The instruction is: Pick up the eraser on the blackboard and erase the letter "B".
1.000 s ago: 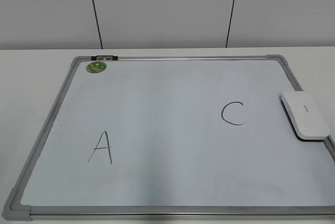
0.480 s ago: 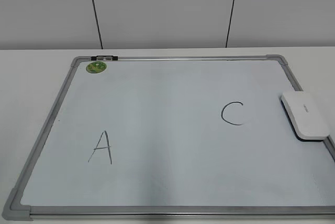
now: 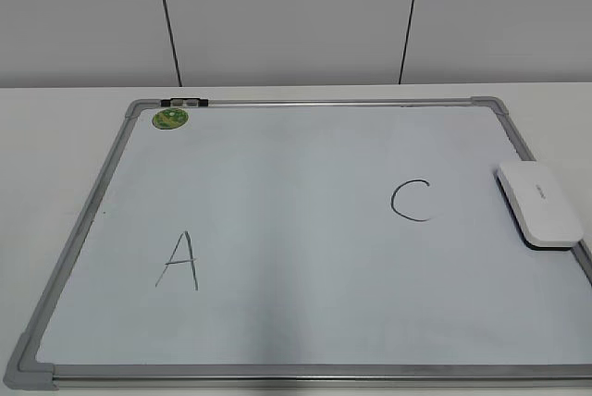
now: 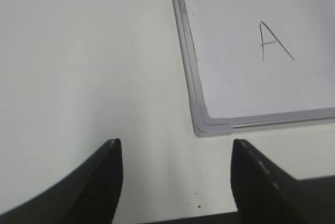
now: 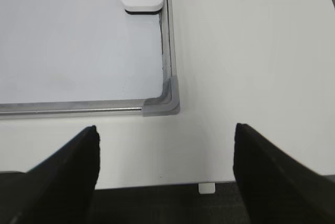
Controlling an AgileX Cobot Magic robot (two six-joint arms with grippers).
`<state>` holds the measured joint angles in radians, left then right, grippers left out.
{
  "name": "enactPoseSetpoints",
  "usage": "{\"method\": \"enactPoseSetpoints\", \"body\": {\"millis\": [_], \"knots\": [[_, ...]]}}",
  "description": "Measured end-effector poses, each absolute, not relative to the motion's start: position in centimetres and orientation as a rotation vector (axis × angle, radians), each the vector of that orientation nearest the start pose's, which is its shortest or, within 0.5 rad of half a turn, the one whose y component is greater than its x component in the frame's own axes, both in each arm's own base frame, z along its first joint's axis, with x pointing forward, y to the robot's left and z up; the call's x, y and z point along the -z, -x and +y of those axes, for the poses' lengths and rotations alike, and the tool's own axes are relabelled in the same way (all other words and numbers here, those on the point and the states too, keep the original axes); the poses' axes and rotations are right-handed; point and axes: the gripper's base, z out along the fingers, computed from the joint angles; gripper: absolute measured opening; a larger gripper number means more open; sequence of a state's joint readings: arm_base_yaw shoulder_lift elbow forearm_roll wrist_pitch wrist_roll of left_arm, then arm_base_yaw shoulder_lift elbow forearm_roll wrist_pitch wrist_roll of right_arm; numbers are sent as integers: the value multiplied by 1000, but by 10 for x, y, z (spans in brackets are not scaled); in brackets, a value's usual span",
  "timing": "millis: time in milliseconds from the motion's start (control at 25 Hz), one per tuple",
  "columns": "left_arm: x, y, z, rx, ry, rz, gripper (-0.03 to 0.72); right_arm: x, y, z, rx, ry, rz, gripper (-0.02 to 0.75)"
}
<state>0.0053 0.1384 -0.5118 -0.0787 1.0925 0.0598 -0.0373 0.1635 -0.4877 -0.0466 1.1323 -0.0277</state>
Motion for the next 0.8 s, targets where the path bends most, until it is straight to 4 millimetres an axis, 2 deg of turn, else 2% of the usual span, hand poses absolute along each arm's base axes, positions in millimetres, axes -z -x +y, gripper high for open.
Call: {"method": "enactPoseSetpoints", "body": {"millis": [320, 800], "knots": [[-278, 6, -7, 41, -38, 2077, 479, -268, 8, -4, 95, -14, 2128, 591], [-278, 7, -7, 40, -37, 2078, 479, -268, 9, -4, 95, -15, 2119, 591]]}}
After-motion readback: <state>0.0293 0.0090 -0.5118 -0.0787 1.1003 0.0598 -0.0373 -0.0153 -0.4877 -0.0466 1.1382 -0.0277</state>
